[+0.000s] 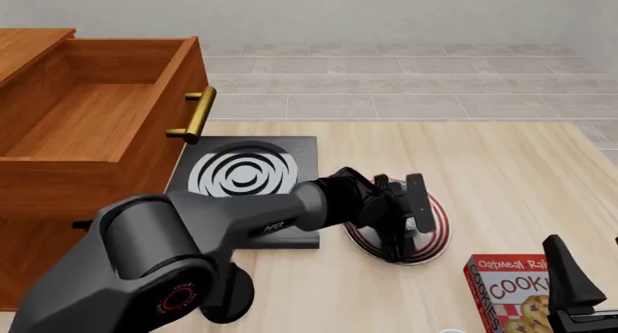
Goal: Pick the akita bowl in the top layer of the wooden cabinet and place it on the plate.
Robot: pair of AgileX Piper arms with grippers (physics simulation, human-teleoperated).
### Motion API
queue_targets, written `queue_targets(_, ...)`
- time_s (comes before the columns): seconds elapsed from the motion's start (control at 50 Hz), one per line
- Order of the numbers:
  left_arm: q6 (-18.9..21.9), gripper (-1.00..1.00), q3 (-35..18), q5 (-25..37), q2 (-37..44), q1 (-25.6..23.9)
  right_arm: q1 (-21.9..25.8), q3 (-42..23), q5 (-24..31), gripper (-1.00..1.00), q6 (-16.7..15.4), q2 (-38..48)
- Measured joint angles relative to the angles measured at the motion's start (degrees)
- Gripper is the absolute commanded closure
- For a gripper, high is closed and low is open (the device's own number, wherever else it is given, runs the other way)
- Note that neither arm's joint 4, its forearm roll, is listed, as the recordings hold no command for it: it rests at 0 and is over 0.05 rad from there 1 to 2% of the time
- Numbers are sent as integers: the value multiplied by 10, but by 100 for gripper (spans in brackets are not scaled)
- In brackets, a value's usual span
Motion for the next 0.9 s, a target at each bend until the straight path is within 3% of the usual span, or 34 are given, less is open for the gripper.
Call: queue_targets(0.9,39,-100,64,4,-106,12,-2,-3,-1,-100,-8,0)
